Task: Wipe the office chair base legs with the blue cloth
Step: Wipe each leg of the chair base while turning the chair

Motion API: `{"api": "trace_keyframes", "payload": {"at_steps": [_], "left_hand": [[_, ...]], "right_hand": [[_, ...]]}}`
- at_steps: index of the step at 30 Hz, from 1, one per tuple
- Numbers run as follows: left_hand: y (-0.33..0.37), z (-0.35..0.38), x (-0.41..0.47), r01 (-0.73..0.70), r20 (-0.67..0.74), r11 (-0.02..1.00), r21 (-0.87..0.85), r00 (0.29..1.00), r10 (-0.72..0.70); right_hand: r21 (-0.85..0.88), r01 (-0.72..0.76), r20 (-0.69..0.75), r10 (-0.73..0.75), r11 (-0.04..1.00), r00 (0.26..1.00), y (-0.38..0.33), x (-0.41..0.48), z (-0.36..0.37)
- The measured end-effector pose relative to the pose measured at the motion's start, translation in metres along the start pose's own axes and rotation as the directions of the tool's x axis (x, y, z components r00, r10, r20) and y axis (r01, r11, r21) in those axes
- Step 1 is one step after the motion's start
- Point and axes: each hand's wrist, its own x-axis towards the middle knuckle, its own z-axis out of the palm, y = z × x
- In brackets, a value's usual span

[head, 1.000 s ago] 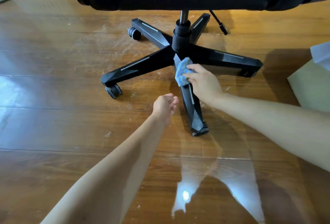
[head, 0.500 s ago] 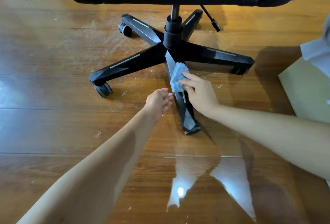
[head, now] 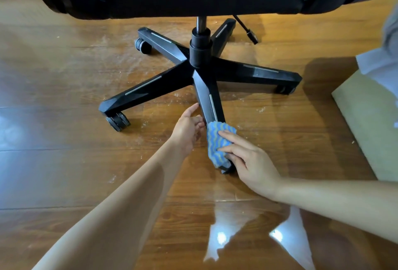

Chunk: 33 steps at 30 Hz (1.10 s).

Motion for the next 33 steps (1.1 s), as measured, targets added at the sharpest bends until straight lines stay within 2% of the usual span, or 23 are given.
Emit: {"api": "trace_keyframes", "payload": {"at_steps": [2, 6, 8, 12, 17, 23, 28, 31, 33], "left_hand": [[0.0, 0.001, -0.001, -0.001, 0.006, 1.0, 0.027, 1.0, 0.001], [-0.001, 0.0, -0.007, -0.037, 0.01, 0.998, 0.058, 0.999, 0.036], [0.0, 0.001, -0.01, -0.057, -0.003, 0.993, 0.105, 0.998, 0.057], [0.008, 0.005, -0.01, -0.076, 0.002, 0.983, 0.166, 0.997, 0.077], [0.005, 0.008, -0.003, -0.112, -0.029, 0.978, 0.177, 0.992, 0.119], [0.006, 0.014, -0.008, -0.121, -0.042, 0.963, 0.242, 0.99, 0.135], [0.017, 0.016, -0.016, -0.096, -0.023, 0.964, 0.247, 0.994, 0.105], [0.011, 0.021, -0.02, -0.083, -0.002, 0.955, 0.286, 0.996, 0.087], [0.005, 0.025, -0.022, -0.092, -0.007, 0.95, 0.3, 0.995, 0.099]], "right_hand": [[-0.023, -0.015, -0.031, 0.014, 1.0, 0.999, 0.001, 0.032, 0.0], [-0.024, -0.145, -0.152, 0.14, 0.989, 0.978, 0.005, 0.117, -0.003], [-0.035, -0.173, -0.163, 0.166, 0.984, 0.973, 0.005, 0.13, 0.0], [-0.038, -0.125, -0.151, 0.118, 0.991, 0.981, -0.002, 0.072, 0.003], [0.029, -0.032, -0.051, 0.034, 0.999, 0.998, 0.0, -0.026, 0.003], [0.053, -0.123, -0.108, 0.128, 0.991, 0.986, -0.001, 0.006, 0.011], [0.135, -0.343, -0.26, 0.367, 0.93, 0.893, 0.005, 0.121, 0.015], [0.305, -0.512, -0.192, 0.578, 0.803, 0.793, 0.021, 0.176, 0.006], [0.354, -0.54, -0.139, 0.614, 0.764, 0.777, 0.028, 0.182, 0.001]]}}
